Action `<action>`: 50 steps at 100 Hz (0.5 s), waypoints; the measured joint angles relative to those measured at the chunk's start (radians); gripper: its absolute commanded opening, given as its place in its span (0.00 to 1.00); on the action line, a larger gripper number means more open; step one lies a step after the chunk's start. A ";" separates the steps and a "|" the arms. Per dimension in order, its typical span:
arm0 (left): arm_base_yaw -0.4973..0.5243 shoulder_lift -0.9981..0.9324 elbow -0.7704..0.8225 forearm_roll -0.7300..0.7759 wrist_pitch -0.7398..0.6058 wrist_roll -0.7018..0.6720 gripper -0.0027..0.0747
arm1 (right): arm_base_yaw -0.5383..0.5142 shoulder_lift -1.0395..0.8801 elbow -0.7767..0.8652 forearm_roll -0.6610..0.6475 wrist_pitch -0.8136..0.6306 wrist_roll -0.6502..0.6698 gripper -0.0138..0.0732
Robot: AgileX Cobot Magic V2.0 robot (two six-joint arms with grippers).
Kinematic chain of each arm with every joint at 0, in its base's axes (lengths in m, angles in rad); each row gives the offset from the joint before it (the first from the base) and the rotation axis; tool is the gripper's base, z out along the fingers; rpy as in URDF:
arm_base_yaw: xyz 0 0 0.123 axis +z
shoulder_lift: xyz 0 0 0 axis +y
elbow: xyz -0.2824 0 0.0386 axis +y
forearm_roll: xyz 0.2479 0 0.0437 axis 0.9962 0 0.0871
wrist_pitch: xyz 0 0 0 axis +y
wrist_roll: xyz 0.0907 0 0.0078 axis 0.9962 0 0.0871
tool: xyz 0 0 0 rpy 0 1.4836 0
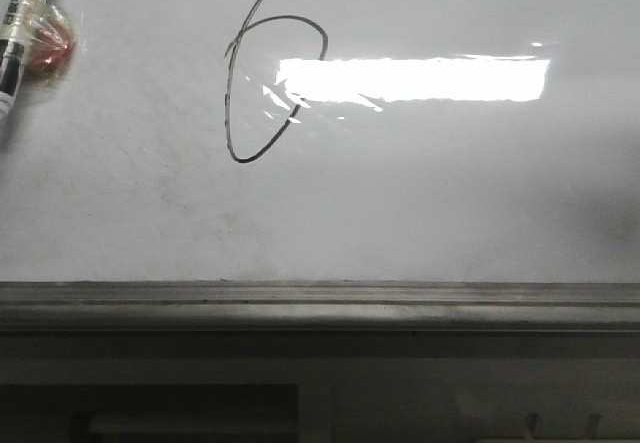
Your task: Write number 6 on whiteboard
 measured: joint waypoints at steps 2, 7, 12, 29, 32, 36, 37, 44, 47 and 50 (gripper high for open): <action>0.000 -0.014 0.000 0.004 0.011 0.002 0.43 | 0.000 -0.010 0.002 0.002 -0.005 -0.004 0.23; 0.000 -0.043 0.000 0.009 0.034 0.012 0.29 | 0.000 -0.038 0.013 0.005 -0.023 -0.016 0.09; 0.000 -0.069 0.000 0.015 0.059 0.013 0.12 | 0.000 -0.072 0.034 0.007 -0.039 -0.027 0.09; 0.000 -0.154 0.026 0.075 0.123 0.020 0.01 | 0.000 -0.225 0.151 0.009 -0.113 -0.047 0.08; 0.000 -0.174 0.036 0.079 0.126 0.020 0.01 | 0.000 -0.263 0.177 0.010 -0.121 -0.055 0.08; 0.000 -0.196 0.055 0.085 0.131 0.020 0.01 | 0.000 -0.304 0.218 0.010 -0.134 -0.063 0.08; 0.000 -0.205 0.062 0.087 0.130 0.020 0.01 | 0.000 -0.320 0.224 0.010 -0.137 -0.068 0.08; 0.000 -0.259 0.103 0.090 0.136 0.020 0.01 | 0.000 -0.404 0.294 0.010 -0.158 -0.080 0.08; 0.000 -0.284 0.122 0.091 0.138 0.020 0.01 | 0.000 -0.438 0.327 0.011 -0.168 -0.082 0.08; 0.000 -0.311 0.141 0.092 0.138 0.020 0.01 | 0.000 -0.473 0.352 0.011 -0.180 -0.086 0.08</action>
